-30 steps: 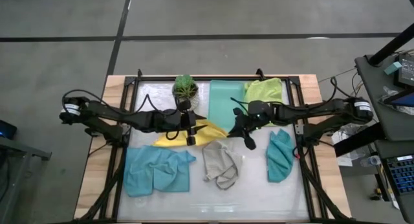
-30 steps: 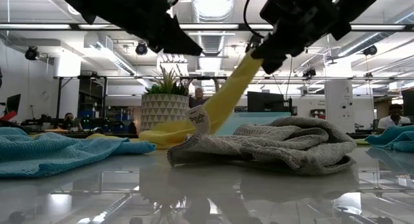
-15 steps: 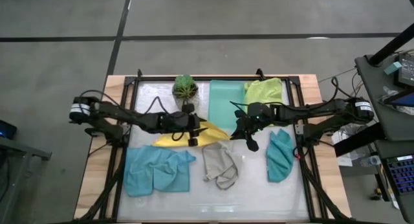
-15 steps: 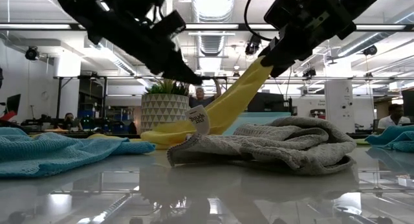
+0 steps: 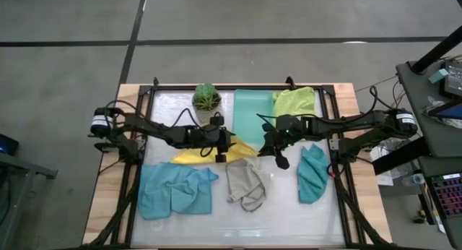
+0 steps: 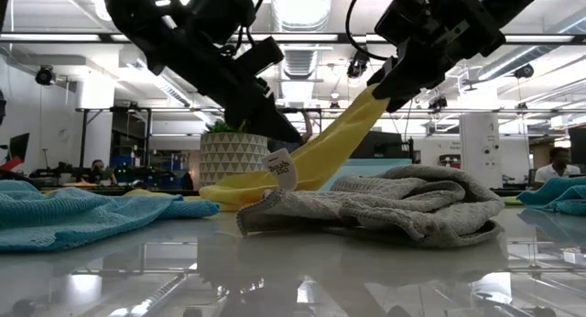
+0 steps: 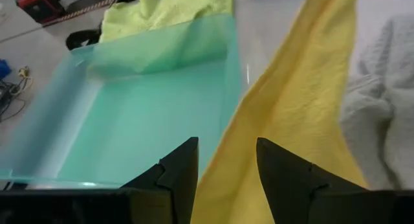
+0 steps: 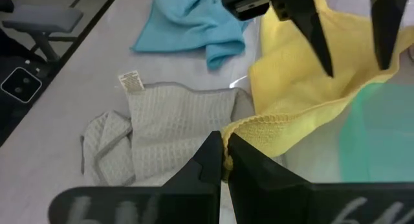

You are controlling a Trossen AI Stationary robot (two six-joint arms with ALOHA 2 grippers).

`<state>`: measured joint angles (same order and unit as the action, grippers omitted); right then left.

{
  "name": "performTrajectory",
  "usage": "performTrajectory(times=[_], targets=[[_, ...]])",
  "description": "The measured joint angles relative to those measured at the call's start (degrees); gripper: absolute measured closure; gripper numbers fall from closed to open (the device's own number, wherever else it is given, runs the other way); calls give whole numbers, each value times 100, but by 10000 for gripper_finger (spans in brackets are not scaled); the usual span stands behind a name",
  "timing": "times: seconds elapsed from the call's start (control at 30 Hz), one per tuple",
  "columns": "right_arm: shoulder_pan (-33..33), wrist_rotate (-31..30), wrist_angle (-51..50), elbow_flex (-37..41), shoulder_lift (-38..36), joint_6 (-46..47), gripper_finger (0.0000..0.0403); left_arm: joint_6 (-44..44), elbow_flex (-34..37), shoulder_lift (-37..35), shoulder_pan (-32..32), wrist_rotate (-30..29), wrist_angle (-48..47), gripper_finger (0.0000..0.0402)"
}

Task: Fold microfiber towels
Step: Fold the yellow microfiber cloth

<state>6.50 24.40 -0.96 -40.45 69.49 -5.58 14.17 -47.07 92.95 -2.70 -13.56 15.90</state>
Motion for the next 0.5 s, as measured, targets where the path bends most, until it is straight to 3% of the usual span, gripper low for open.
performTrajectory(times=[0.4, 0.5], targets=[[0, 32, -829, -11, -9, 109, 394, 585, 153, -9, -449, 813, -495, 260], [0, 338, -1087, -11, -9, 100, 394, 618, 153, -9, -546, 890, -554, 260]])
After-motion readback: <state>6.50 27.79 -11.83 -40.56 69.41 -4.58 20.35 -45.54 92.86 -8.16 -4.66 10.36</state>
